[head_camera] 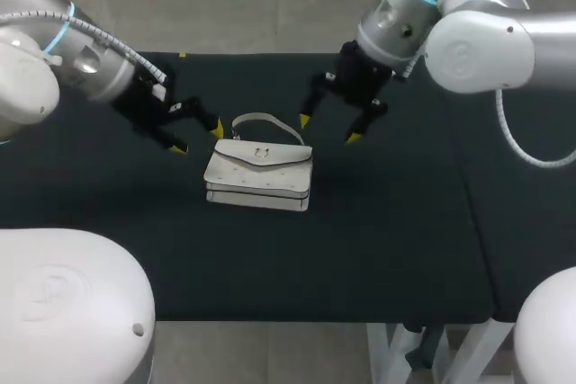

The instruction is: Pick up the bag, open it, inspect its contents, close it, and place it on the opposite side

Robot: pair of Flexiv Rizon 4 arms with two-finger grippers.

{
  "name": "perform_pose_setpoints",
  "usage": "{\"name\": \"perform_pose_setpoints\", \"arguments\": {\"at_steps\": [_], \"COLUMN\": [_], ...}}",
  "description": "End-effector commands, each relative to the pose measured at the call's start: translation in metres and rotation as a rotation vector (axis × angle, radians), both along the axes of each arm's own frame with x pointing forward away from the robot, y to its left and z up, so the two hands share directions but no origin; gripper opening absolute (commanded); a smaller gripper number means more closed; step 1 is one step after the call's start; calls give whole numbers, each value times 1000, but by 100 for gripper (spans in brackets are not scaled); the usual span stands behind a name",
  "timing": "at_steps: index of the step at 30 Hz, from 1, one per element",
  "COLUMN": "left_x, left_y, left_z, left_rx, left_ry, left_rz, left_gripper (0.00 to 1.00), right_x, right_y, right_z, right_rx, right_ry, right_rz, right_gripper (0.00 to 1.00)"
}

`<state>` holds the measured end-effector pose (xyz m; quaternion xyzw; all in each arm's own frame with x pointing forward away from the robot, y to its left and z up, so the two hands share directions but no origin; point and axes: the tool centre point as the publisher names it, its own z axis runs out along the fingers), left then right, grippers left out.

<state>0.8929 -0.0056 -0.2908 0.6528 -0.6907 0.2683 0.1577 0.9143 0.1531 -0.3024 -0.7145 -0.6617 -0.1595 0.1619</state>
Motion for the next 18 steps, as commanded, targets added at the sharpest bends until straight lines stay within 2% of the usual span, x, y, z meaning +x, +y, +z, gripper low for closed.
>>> {"name": "perform_pose_setpoints", "arguments": {"at_steps": [1,10,18], "left_x": [3,13,16], "left_y": [1,2,3], "left_z": [-12,-26,-27], "left_rx": [-132,-227,-226], "left_ry": [62,120,123], "left_rz": [69,67,70], "left_gripper": [100,100,100], "right_x": [-7,-11,-11], "right_y": [-2,17,19], "right_z": [-12,-26,-29], "right_rx": [122,239,232], "right_ry": [-58,-59,-48], "right_rz": [-30,-37,-42], "right_gripper": [100,100,100]}}
